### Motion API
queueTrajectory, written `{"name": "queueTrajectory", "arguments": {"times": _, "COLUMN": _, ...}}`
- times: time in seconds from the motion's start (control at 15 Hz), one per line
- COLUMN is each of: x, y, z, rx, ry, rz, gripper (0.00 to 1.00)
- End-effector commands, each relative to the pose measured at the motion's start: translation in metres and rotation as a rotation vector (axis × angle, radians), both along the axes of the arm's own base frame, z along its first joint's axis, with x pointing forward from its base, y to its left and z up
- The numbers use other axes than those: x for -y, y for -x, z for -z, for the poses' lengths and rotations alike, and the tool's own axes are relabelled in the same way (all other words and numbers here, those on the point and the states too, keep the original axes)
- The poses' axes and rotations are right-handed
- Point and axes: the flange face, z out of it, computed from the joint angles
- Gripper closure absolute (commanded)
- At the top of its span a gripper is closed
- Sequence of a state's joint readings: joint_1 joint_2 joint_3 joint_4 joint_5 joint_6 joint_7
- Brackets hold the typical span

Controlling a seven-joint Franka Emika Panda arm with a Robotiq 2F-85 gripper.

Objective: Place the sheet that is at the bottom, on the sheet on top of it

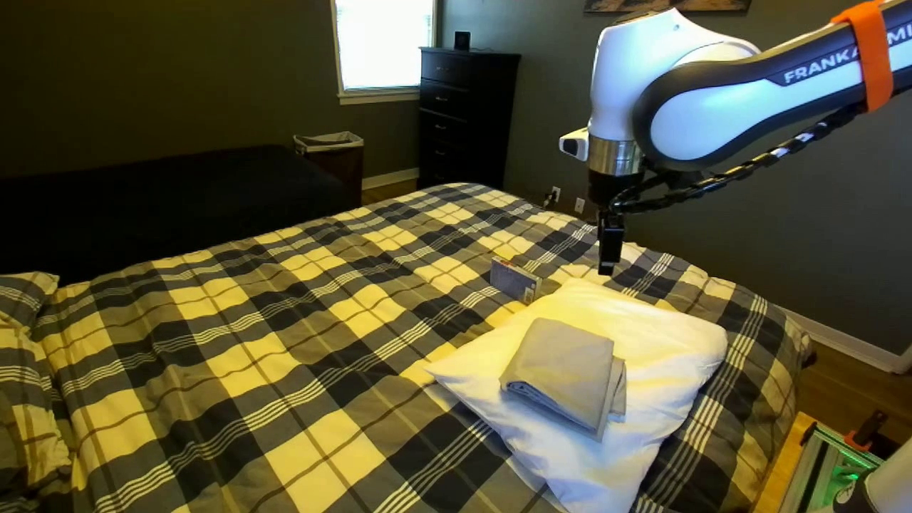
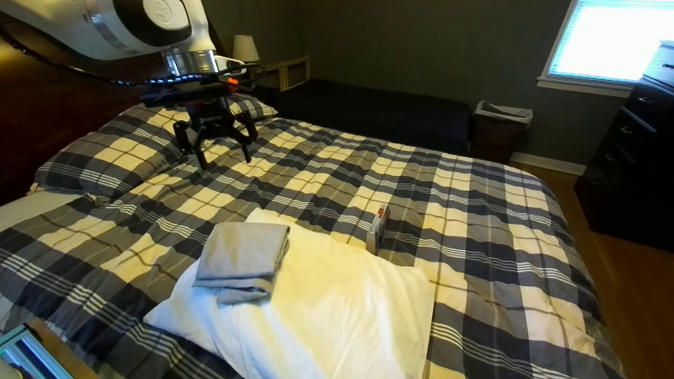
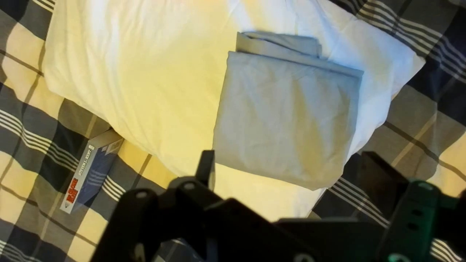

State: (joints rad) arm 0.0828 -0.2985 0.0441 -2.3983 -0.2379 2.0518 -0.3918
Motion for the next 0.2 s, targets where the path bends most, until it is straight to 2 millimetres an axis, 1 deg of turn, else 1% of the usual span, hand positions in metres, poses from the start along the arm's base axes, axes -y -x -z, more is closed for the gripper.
{"name": "queueTrajectory", "arguments": {"times": 0.0, "x": -0.0001, "y": 0.0008, "z": -0.0008, "rx": 0.001, "ry": 0.0, "rz": 0.001, "gripper": 0.0}}
{"name": "queueTrajectory", "arguments": {"times": 0.13, "x": 0.0, "y": 0.0018, "z": 0.0004, "rx": 0.0, "ry": 0.0, "rz": 0.001, "gripper": 0.0}}
